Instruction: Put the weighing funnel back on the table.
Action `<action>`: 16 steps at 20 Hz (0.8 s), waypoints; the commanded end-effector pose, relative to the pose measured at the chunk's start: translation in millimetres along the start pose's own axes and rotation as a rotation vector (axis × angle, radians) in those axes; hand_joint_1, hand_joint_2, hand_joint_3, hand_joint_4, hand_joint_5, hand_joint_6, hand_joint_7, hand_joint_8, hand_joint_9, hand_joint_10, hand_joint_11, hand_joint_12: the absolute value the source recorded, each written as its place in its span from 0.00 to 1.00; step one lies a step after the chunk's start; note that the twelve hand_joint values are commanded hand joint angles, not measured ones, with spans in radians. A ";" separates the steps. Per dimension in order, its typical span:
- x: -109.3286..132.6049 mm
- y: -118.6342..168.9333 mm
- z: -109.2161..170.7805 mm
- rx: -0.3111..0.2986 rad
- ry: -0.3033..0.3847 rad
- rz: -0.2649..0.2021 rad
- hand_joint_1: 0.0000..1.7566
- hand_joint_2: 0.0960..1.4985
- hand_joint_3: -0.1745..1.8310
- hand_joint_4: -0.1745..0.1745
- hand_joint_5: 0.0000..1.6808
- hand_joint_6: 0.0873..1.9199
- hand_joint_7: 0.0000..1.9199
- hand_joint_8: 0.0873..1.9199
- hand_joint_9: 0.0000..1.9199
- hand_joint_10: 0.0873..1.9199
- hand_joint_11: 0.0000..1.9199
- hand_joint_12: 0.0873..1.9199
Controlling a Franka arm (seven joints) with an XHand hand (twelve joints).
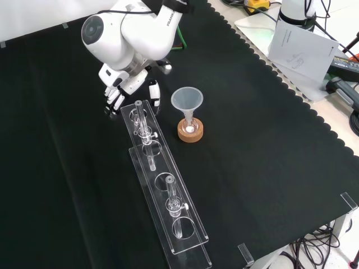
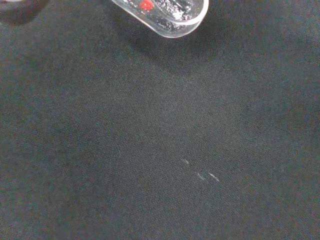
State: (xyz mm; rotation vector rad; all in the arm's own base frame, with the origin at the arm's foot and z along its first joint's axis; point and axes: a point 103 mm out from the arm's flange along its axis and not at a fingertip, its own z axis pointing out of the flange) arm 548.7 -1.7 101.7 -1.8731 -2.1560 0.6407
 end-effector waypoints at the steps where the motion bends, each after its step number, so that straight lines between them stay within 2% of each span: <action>1: -4.7 -35.4 -26.8 -0.063 0.005 0.008 0.34 0.40 0.19 0.42 0.14 0.00 0.01 0.31 0.17 0.33 0.13 0.69; 16: -12.8 -120.2 -72.9 -0.142 -0.007 0.063 0.33 0.41 0.19 0.41 0.16 0.00 0.02 0.31 0.19 0.33 0.14 0.69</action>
